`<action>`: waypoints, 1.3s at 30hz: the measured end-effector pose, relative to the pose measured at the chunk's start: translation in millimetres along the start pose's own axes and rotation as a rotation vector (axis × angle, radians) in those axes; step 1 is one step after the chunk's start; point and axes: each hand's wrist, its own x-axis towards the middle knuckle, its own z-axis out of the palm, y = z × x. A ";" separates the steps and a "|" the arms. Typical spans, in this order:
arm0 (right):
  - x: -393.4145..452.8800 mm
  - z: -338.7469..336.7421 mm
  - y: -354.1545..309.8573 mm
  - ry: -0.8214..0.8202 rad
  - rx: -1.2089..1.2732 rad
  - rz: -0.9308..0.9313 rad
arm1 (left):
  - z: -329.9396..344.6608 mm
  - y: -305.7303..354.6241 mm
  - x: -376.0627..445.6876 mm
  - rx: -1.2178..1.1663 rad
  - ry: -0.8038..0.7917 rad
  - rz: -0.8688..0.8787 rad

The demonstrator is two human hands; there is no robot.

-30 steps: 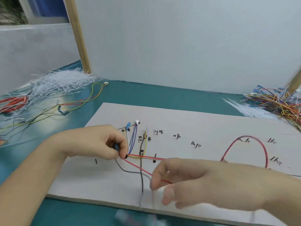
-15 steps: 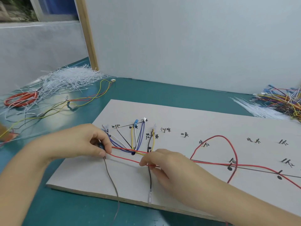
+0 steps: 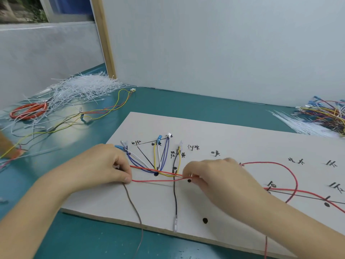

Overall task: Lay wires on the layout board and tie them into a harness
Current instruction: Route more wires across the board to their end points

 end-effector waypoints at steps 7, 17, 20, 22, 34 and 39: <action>1.3 -18.7 13.1 -0.118 0.115 0.054 | 3.2 4.4 -0.3 0.225 0.041 0.116; 9.9 -31.5 26.8 -0.318 0.383 0.114 | 17.1 15.5 10.6 0.094 0.141 0.295; 13.1 -31.7 29.0 -0.309 0.388 0.110 | 21.5 13.6 14.2 0.022 0.194 0.263; 13.8 -30.1 29.4 -0.316 0.411 0.117 | 24.6 13.7 16.0 -0.013 0.216 0.242; 26.0 -0.4 17.9 -0.679 0.309 0.189 | 22.8 14.3 26.8 -0.170 0.108 0.181; 28.0 24.8 23.0 -0.768 0.152 0.058 | 24.4 13.3 26.0 -0.175 0.087 0.200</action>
